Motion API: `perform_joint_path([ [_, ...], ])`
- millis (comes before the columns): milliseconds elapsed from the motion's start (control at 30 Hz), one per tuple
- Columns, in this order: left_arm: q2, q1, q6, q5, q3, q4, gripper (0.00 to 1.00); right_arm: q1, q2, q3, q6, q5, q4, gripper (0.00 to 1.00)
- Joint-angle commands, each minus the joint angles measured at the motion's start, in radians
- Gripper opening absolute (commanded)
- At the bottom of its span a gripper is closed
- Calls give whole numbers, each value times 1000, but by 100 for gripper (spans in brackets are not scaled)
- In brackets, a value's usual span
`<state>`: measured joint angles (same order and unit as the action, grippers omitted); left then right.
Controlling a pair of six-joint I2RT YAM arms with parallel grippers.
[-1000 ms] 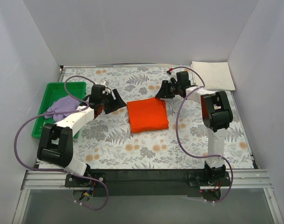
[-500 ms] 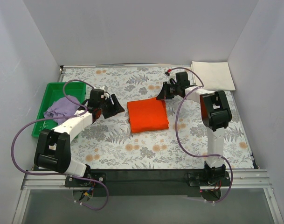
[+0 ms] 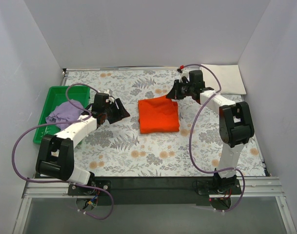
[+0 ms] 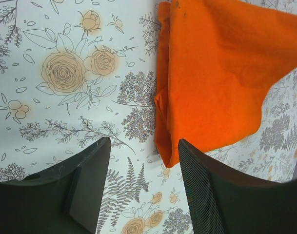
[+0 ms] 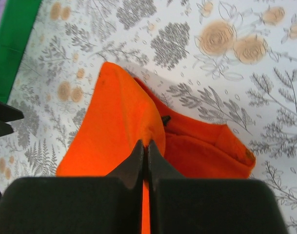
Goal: Fold and stack the t-shirts
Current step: Fold the tshirt
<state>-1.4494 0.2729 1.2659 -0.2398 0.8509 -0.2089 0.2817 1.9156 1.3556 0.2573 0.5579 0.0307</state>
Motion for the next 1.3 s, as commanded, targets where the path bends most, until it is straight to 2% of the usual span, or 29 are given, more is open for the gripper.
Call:
perform_joint_path([
  [0, -6, 0, 9, 4, 13, 16, 54, -9, 6, -52, -10, -76, 17, 1],
  [133, -54, 3, 33, -16, 28, 46, 54, -29, 17, -93, 8, -130, 41, 1],
  [267, -130, 12, 64, -27, 68, 78, 47, -56, 25, -131, 20, -170, 66, 1],
  [433, -253, 32, 72, -24, 157, 98, 41, -79, 66, -124, 5, -133, 64, 1],
  [933, -575, 55, 141, -41, 438, 181, 41, -90, 166, -92, -55, -64, 37, 1],
  [1267, -690, 84, 113, -47, 511, 184, 29, -88, 174, -73, -64, -56, 21, 1],
])
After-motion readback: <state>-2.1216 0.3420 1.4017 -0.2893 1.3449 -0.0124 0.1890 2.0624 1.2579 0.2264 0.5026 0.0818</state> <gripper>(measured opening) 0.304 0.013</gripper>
